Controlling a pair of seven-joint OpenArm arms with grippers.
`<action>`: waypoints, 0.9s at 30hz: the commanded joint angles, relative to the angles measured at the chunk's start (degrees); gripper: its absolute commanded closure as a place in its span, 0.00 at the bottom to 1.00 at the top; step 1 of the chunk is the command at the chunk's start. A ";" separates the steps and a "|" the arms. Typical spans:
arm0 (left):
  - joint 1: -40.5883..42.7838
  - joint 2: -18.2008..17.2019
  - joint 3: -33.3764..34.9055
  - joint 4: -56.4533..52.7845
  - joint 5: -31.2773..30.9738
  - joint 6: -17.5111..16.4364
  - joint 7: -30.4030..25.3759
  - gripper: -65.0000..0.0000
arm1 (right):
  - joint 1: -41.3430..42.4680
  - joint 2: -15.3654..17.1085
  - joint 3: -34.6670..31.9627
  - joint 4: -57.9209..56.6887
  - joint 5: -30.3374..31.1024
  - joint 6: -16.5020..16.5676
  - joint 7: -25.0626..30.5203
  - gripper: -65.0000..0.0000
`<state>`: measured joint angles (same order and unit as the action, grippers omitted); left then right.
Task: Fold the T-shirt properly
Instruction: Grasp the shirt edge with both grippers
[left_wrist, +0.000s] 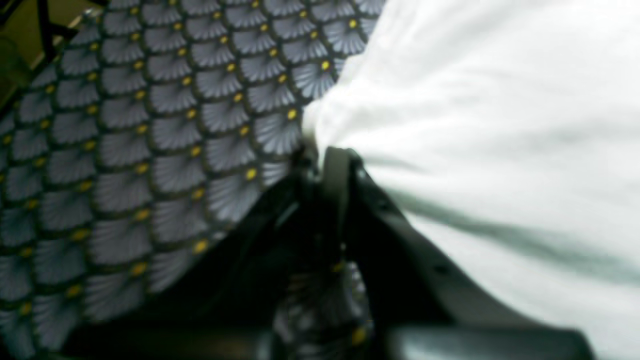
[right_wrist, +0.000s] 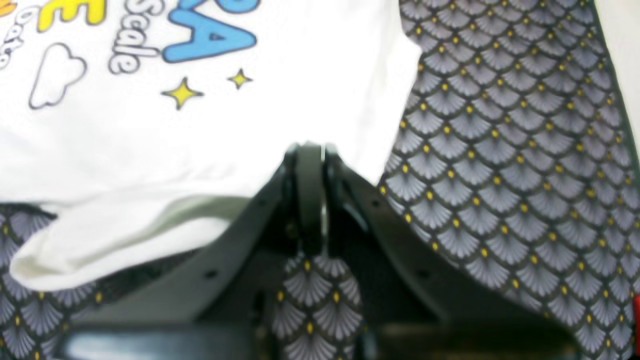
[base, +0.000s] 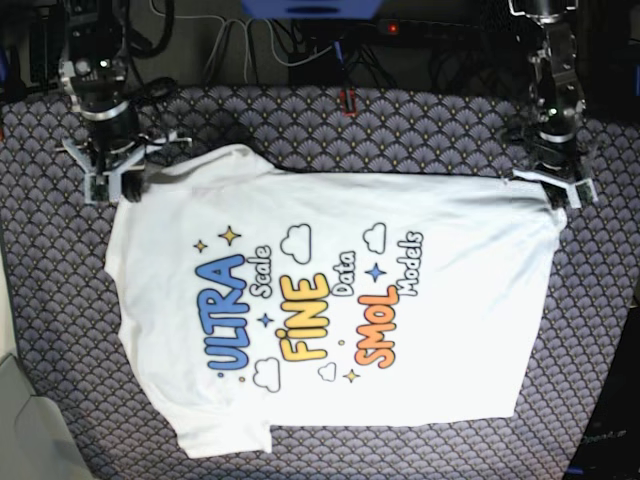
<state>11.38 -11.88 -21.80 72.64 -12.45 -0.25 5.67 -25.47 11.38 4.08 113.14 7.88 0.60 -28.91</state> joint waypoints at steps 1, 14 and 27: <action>-1.49 -0.82 -0.04 0.90 0.01 -0.32 1.05 0.99 | 1.61 0.71 0.36 0.92 -0.19 -0.29 0.99 1.00; -13.00 -0.91 -0.04 1.25 0.01 -0.23 19.60 0.99 | 17.34 4.49 0.28 -0.40 -0.19 0.06 -10.35 1.00; -9.13 -0.91 -0.48 1.25 0.01 -0.32 19.34 0.99 | 10.13 1.41 0.54 -0.48 -0.19 9.11 -19.49 1.00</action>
<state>2.37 -12.21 -22.06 72.86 -12.45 -0.47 25.47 -15.88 12.27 4.27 111.79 7.73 9.43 -49.56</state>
